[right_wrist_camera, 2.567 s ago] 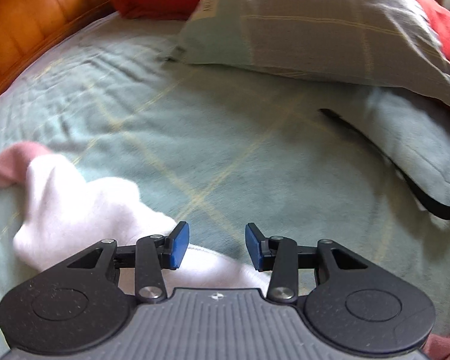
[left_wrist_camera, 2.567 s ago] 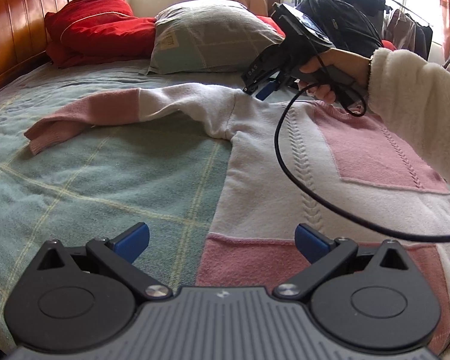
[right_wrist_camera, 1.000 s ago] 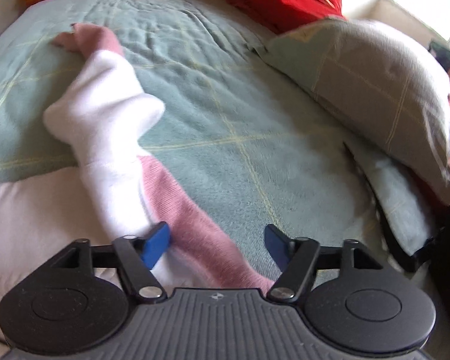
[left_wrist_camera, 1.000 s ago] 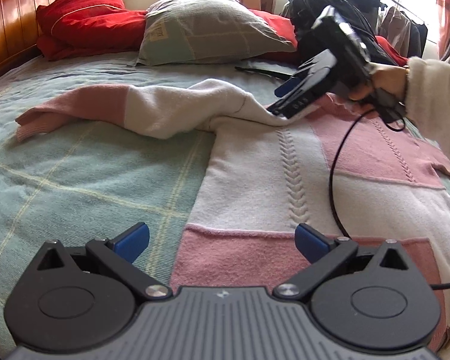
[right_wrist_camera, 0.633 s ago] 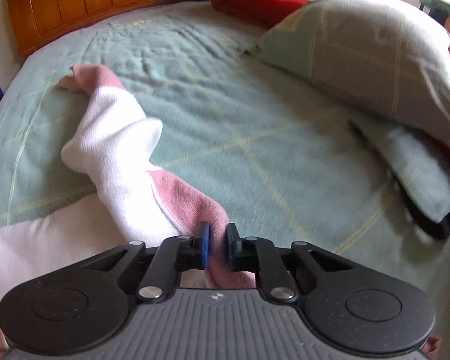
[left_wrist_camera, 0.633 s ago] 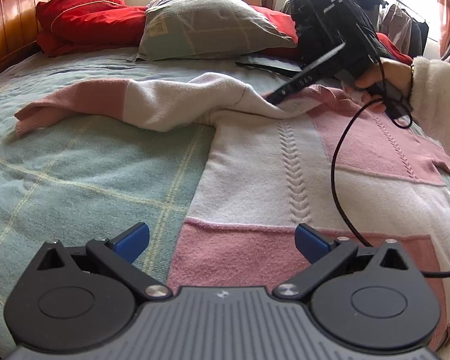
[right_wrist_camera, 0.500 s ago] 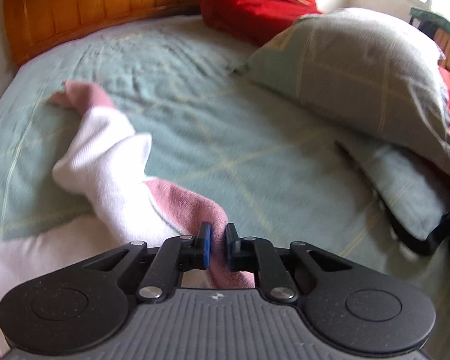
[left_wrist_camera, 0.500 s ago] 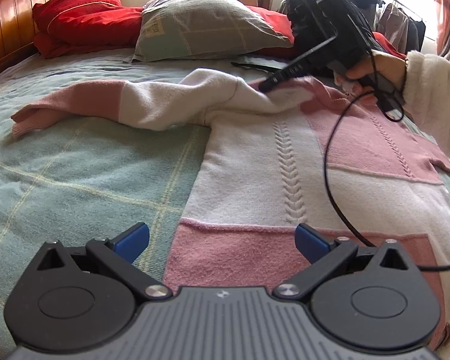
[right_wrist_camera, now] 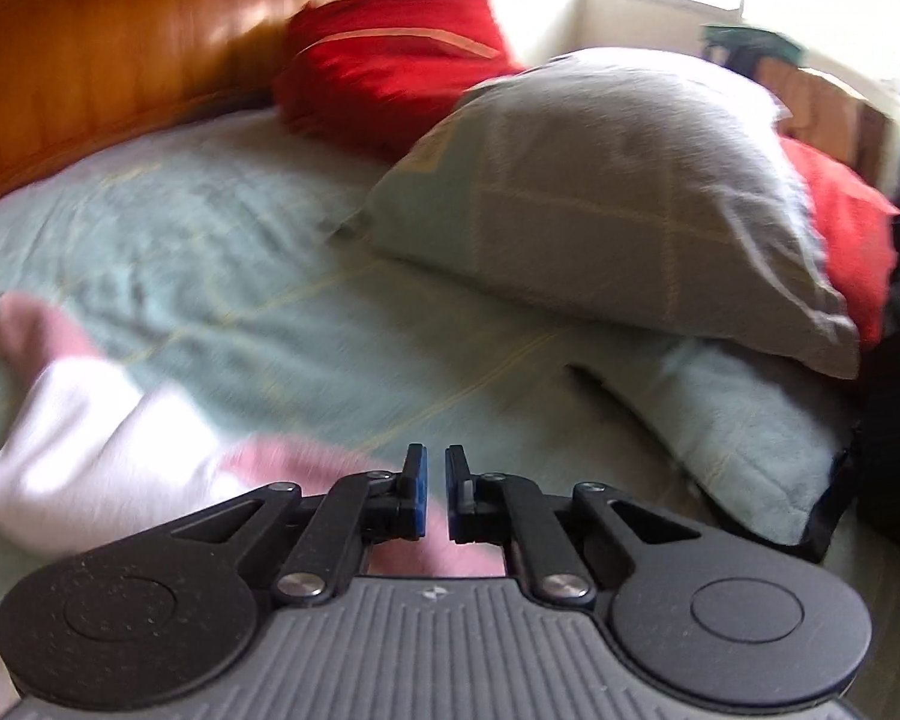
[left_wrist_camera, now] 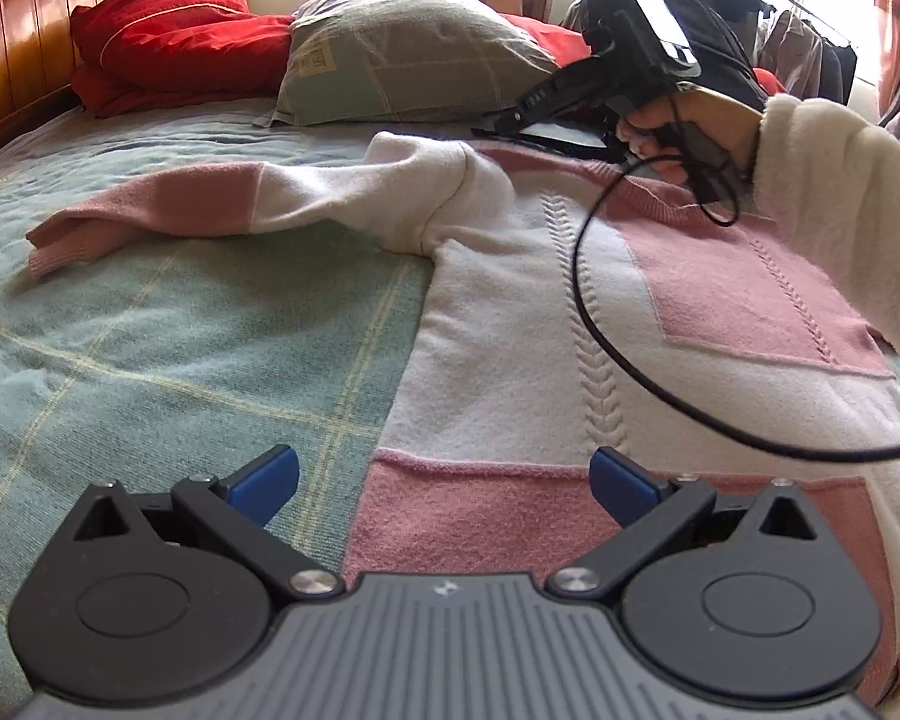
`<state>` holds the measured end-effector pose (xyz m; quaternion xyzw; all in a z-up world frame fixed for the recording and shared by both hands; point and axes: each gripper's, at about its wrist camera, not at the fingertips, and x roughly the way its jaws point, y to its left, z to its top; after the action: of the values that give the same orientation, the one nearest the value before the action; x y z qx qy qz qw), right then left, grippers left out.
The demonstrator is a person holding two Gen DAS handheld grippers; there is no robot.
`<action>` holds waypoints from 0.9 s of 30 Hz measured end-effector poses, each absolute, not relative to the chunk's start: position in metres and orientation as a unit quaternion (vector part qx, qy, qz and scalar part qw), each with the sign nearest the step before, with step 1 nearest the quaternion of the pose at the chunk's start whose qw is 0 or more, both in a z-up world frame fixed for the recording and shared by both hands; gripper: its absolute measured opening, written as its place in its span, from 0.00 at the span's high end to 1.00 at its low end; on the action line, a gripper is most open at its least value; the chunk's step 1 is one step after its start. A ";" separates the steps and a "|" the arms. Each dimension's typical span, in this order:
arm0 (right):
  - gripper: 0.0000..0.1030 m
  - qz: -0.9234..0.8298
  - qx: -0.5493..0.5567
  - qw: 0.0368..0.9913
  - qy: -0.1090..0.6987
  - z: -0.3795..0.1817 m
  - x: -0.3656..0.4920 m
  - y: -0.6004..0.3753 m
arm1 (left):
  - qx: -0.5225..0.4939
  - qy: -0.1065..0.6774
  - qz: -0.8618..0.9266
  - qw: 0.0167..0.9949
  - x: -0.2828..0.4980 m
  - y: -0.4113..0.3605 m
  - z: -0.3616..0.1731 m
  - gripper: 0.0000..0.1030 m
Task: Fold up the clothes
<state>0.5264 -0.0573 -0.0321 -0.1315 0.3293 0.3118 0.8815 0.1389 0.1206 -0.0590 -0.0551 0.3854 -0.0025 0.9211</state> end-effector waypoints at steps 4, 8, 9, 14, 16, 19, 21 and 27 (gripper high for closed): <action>0.87 0.306 -0.116 0.885 0.331 -0.026 0.530 -0.074 | -0.056 0.384 -0.004 0.921 0.139 0.121 -0.059 0.01; 0.85 0.281 -0.122 0.889 0.341 -0.019 0.531 -0.105 | -0.057 0.385 -0.007 0.921 0.141 0.118 -0.059 0.01; 0.84 0.272 -0.120 0.889 0.349 -0.020 0.532 -0.114 | -0.056 0.386 -0.010 0.921 0.142 0.116 -0.059 0.01; 0.74 0.250 -0.120 0.878 0.391 -0.037 0.535 -0.143 | -0.051 0.387 -0.021 0.920 0.142 0.109 -0.059 0.01; 0.67 0.249 -0.134 0.871 0.401 -0.047 0.532 -0.146 | -0.049 0.389 -0.022 0.920 0.141 0.108 -0.058 0.01; 0.52 0.261 -0.153 0.863 0.405 -0.059 0.525 -0.143 | -0.050 0.391 -0.017 0.919 0.142 0.108 -0.059 0.01; 0.50 0.264 -0.173 0.859 0.404 -0.066 0.520 -0.138 | -0.050 0.393 -0.016 0.918 0.143 0.109 -0.060 0.01; 0.50 0.264 -0.231 0.859 0.374 -0.073 0.510 -0.124 | -0.050 0.397 -0.017 0.916 0.145 0.107 -0.062 0.01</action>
<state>0.5095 -0.1236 -0.0727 -0.2305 0.3741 0.2640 0.8586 0.1454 0.1075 -0.0618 -0.0502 0.3970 -0.0167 0.9163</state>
